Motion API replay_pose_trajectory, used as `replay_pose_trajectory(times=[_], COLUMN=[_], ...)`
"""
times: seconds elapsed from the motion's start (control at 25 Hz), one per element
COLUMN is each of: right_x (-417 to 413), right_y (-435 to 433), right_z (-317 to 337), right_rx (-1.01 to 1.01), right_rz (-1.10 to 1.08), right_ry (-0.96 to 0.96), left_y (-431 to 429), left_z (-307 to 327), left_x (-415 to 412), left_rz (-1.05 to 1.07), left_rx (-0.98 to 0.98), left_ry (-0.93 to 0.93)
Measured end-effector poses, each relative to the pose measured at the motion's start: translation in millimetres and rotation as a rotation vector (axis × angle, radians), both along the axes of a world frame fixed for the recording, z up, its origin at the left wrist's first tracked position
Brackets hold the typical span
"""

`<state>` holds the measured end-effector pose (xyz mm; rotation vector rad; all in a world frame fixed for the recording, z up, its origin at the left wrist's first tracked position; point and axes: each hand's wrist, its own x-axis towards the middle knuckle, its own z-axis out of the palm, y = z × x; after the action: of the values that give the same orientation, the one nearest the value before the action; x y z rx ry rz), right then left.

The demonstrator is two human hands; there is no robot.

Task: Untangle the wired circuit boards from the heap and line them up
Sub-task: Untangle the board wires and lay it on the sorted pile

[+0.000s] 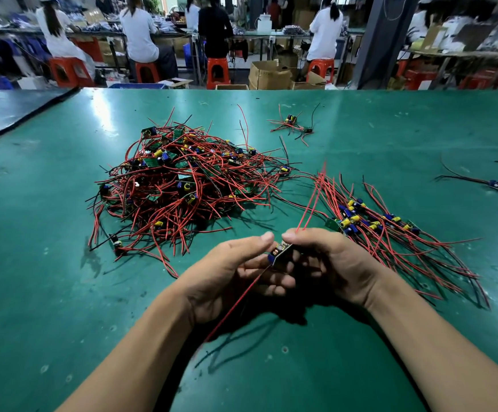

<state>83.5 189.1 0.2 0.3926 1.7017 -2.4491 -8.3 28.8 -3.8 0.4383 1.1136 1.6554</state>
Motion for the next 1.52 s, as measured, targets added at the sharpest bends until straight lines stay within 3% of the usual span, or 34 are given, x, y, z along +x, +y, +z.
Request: replay_pose_trajectory(times=[0.12,0.4,0.8,1.12,1.52], right_x=[-1,-8,-8,-13,-24], right_y=[0,3,0,6,9], right_z=[1,-11,-10,-12,-6], right_rx=[0.056,0.168,0.198,0.208,-0.217], right_rz=[0.054,-0.141,-0.194,-0.334,-0.456], right_ry=[0.048,0.171,0.132,0.083,0.045], left_y=[-1,10,15,17,18], left_z=[-3,-12,-10,-15,-15], left_x=[2,4,13,17,16], left_rz=[0.006,0.166,0.262,0.192,0.185], left_rx=[0.043,-0.003,-0.030,-0.078,-0.023], left_ry=[0.006,0.197,0.293,0.570,0.462])
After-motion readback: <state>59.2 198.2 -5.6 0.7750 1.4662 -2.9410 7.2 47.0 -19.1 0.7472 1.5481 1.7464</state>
